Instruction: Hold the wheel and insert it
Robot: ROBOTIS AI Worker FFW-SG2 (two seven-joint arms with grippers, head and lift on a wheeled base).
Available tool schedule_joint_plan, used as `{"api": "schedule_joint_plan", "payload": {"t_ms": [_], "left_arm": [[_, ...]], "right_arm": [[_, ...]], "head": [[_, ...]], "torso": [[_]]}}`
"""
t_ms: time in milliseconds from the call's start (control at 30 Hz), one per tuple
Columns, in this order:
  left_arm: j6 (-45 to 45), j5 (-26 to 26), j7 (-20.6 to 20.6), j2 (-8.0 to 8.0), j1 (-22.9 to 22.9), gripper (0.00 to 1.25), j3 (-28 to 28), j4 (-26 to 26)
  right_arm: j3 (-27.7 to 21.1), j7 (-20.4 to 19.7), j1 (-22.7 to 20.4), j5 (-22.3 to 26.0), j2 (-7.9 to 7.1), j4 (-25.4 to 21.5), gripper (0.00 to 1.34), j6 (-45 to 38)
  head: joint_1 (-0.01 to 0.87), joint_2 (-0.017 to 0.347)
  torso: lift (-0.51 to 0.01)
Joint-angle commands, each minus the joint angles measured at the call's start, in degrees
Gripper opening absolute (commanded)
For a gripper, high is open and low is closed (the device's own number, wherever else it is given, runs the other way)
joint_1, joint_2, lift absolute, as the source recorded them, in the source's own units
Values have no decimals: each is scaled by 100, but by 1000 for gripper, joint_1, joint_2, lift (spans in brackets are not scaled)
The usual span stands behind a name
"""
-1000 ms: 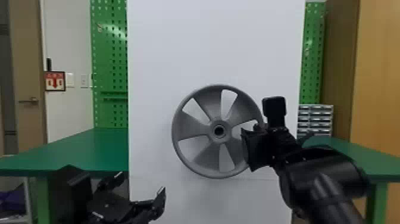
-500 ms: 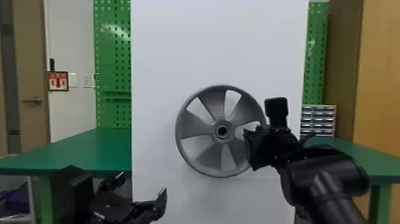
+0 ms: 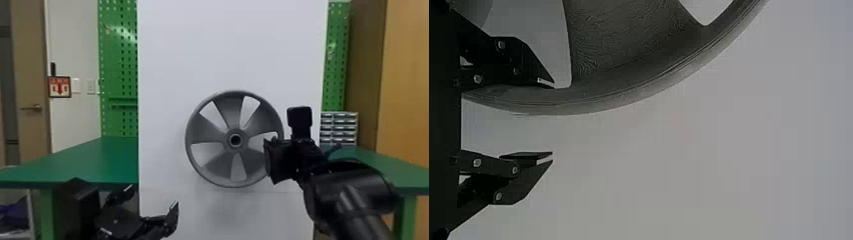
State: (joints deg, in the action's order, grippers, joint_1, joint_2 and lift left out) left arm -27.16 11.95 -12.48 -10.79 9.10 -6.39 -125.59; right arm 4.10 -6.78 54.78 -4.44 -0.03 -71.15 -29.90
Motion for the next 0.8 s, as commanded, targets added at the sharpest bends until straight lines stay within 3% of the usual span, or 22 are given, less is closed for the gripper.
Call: {"api": "schedule_joint_plan", "payload": {"t_ms": [0, 600, 767], "left_arm": [[0, 0, 0, 6, -5, 1147, 6, -1], [0, -35, 0, 6, -31, 1147, 15, -1], [0, -26, 0, 6, -40, 1147, 33, -1]], "right_arm": [[-15, -78, -20, 102, 8, -4, 1272, 11], [3, -78, -90, 269, 8, -13, 1238, 46], [73, -69, -275, 409, -15, -347, 1238, 37]], "head": [[97, 15], [97, 15], [97, 15]], "torso": [[-442], [-442], [-442]]}}
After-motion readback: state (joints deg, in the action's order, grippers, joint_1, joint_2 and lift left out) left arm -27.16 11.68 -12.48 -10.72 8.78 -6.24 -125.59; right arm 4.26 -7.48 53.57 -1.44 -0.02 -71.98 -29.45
